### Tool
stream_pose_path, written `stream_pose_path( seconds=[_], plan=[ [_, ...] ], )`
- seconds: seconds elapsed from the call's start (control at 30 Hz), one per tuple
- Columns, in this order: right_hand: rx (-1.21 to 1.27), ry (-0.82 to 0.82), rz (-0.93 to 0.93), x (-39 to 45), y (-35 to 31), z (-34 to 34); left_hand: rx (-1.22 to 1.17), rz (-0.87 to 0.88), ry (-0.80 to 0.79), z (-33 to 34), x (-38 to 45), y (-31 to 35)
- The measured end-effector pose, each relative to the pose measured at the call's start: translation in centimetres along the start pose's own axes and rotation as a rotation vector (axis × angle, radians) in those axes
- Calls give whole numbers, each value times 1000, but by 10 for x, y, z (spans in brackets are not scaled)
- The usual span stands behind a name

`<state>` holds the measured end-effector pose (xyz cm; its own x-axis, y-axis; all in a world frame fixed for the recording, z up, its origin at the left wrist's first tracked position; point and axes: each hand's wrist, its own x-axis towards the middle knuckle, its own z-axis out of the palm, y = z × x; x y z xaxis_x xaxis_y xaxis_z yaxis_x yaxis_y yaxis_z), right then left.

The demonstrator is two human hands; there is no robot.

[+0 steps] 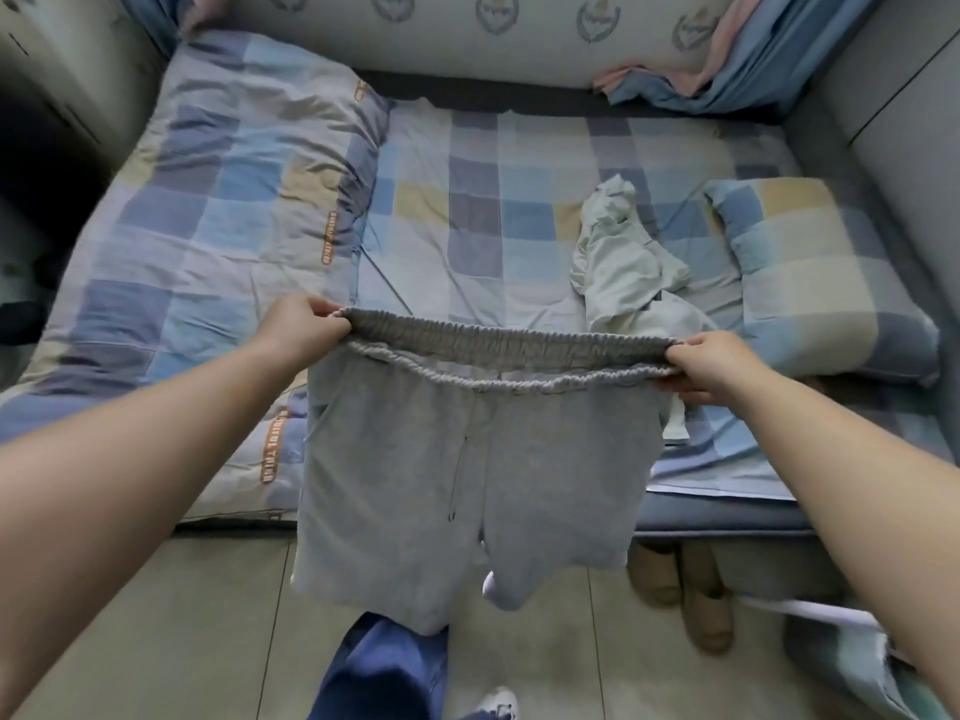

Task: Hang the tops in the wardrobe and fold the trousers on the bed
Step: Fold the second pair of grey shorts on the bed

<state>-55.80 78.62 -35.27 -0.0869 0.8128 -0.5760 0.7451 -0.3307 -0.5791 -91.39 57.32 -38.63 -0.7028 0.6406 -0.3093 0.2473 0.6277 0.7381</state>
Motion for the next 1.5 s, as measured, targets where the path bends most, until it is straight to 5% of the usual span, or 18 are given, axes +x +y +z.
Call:
stream_pose_path(
  seconds=[0.5, 0.97, 1.2, 1.5],
  plan=[
    [47, 83, 113, 314, 8, 174, 193, -62, -106, 190, 274, -105],
    [201, -52, 171, 400, 33, 265, 30, -265, -109, 263, 360, -168],
    [-376, -225, -193, 366, 13, 350, -13, -269, -164, 261, 331, -198],
    [-947, -346, -963, 310, -48, 456, 257, -170, -255, 237, 267, -251]
  ],
)
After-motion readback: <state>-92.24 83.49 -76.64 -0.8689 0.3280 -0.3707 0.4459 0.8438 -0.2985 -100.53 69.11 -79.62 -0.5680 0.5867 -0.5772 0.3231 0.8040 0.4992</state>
